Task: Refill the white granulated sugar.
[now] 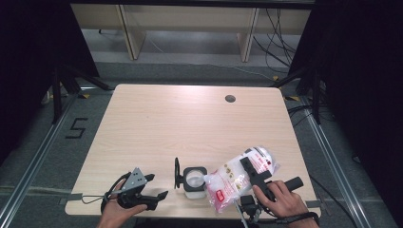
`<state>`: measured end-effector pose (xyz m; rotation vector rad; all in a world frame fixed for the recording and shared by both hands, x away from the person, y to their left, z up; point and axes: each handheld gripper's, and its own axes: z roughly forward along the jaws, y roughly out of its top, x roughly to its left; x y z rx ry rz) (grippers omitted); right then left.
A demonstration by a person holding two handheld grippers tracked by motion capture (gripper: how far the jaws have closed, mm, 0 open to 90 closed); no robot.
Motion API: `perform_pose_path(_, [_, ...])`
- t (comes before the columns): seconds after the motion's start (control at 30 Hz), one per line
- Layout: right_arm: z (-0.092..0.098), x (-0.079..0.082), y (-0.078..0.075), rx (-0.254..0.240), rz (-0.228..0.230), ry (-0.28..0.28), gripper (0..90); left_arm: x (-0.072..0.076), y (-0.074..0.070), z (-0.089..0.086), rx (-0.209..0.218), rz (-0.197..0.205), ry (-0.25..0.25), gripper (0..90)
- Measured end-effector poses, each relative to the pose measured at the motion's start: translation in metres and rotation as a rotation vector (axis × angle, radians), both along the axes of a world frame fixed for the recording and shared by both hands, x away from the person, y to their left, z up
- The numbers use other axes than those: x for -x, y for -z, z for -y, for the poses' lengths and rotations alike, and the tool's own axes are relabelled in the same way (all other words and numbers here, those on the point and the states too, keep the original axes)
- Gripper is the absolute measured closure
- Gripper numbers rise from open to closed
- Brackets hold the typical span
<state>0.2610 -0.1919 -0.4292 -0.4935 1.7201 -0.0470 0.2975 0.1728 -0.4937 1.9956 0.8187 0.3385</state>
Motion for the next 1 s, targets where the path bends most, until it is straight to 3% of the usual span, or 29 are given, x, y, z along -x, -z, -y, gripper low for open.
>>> perform_pose_path(0.07, [-0.0001,-0.0003,0.0,0.004,-0.002,-0.007,45.9,-0.0002,-0.0005,-0.0016,-0.02,0.006,0.011,21.2])
perform_pose_path(0.5, [-0.0003,-0.001,-0.0019,0.015,0.003,-0.018,46.1,0.0007,0.0002,-0.0003,0.0,-0.003,-0.002,21.1])
perform_pose_path(0.77, [0.0004,0.0004,-0.0006,-0.013,-0.002,-0.003,46.1,0.0008,0.0,-0.0002,-0.003,-0.003,-0.004,21.2])
perform_pose_path(0.87, [0.0001,0.0003,-0.0006,-0.009,-0.004,-0.009,46.1,0.0006,0.0,0.0,-0.004,0.002,0.0,21.2])
perform_pose_path(0.9, [0.0002,0.0001,-0.0006,-0.008,-0.003,-0.01,46.1,0.0,-0.0005,-0.0013,-0.022,0.006,0.008,21.2])
perform_pose_path(1.0, [-0.0001,-0.0008,-0.0018,0.008,0.003,-0.022,46.1,0.0006,-0.0004,-0.0002,-0.011,0.0,0.0,21.2])
